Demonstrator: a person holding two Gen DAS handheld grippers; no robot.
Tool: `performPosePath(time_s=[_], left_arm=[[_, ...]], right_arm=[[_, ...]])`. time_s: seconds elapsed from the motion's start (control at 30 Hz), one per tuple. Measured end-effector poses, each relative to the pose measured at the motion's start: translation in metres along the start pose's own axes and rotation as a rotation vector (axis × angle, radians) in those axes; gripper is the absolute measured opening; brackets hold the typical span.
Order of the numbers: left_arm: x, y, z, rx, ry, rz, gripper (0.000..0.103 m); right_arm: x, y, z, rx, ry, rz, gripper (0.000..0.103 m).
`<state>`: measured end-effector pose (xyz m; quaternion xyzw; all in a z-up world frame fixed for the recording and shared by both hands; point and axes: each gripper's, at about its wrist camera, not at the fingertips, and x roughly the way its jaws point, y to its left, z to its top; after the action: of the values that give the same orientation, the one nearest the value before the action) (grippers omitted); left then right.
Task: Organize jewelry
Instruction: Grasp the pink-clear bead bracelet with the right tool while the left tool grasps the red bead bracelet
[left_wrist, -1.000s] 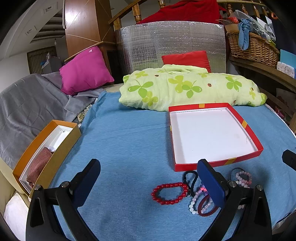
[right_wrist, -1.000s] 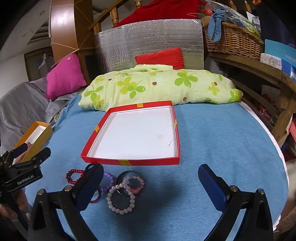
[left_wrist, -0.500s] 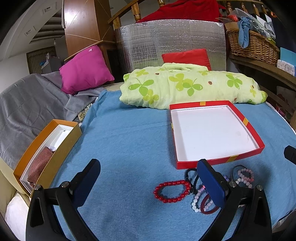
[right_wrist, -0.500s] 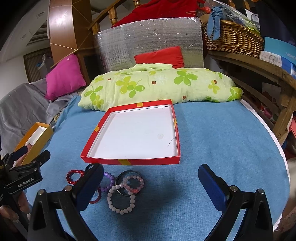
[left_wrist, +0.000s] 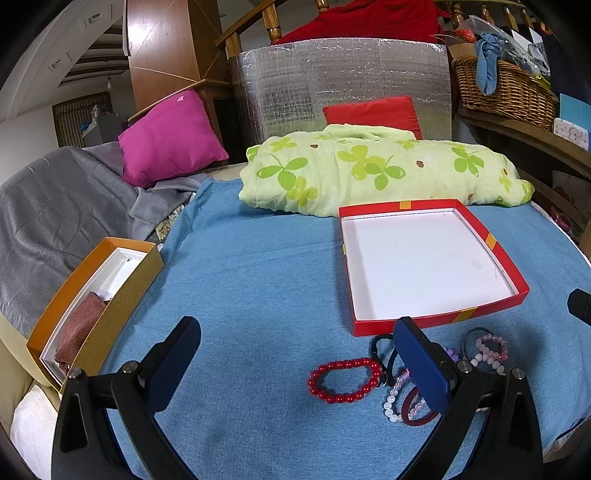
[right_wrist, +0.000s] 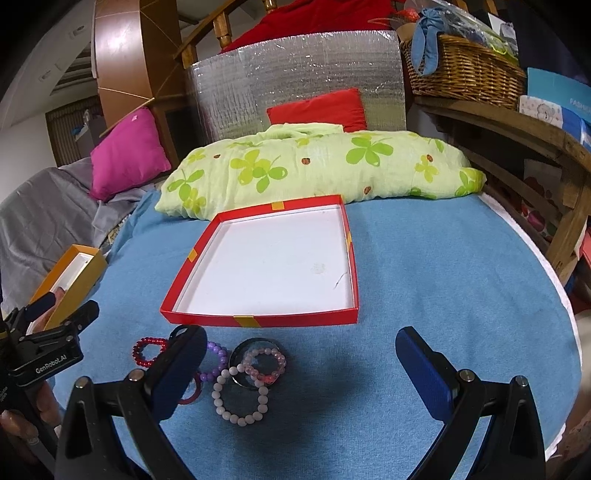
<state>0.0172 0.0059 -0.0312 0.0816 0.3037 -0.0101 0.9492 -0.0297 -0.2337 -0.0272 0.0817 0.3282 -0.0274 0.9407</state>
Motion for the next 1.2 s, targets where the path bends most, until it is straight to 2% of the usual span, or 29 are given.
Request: performPosePath(time_s=[0.1,0.2,0.3,0.4,0.47,0.6,0.67,0.73,0.77,0.83,0.93,1.03,1.13,1.2], left_arm=[[0.002,0.000,-0.001,0.006,0.006,-0.005,0.103],[0.006,0.000,-0.004,0.017,0.023,-0.027,0.103],[0.019,0.001,-0.012,0.021,0.090,-0.116,0.103],[0.036,0.000,-0.023,0.033,0.177,-0.188,0.103],[0.044,0.000,-0.028,0.033,0.212,-0.218,0.103],[0.056,0.001,-0.035,0.000,0.267,-0.295,0.103],[0.059,0.002,-0.036,-0.008,0.281,-0.310,0.094],[0.062,0.002,-0.038,-0.001,0.292,-0.314,0.083],[0.065,0.002,-0.038,0.004,0.298,-0.318,0.078],[0.069,0.003,-0.038,0.002,0.307,-0.331,0.077],[0.071,0.002,-0.033,-0.006,0.302,-0.372,0.077],[0.073,-0.006,-0.028,0.011,0.308,-0.416,0.077],[0.084,-0.011,-0.026,0.040,0.333,-0.407,0.077],[0.090,-0.007,-0.025,0.048,0.336,-0.383,0.077]], right_arm=[[0.003,-0.005,0.000,0.025,0.019,0.015,0.103],[0.009,-0.013,-0.001,0.058,0.044,0.046,0.098],[0.023,-0.025,-0.003,0.095,0.114,0.070,0.088],[0.048,-0.041,-0.010,0.164,0.212,0.105,0.072],[0.062,-0.048,-0.012,0.200,0.270,0.136,0.058],[0.076,-0.041,-0.014,0.194,0.318,0.177,0.054],[0.085,-0.029,-0.017,0.189,0.356,0.234,0.048],[0.093,-0.023,-0.019,0.186,0.386,0.229,0.047],[0.098,-0.021,-0.020,0.195,0.405,0.227,0.042],[0.105,-0.021,-0.022,0.225,0.445,0.245,0.039],[0.116,-0.023,-0.027,0.233,0.497,0.189,0.038],[0.124,-0.019,-0.030,0.256,0.522,0.215,0.027],[0.129,-0.015,-0.031,0.245,0.522,0.182,0.014],[0.128,-0.017,-0.029,0.257,0.508,0.182,0.013]])
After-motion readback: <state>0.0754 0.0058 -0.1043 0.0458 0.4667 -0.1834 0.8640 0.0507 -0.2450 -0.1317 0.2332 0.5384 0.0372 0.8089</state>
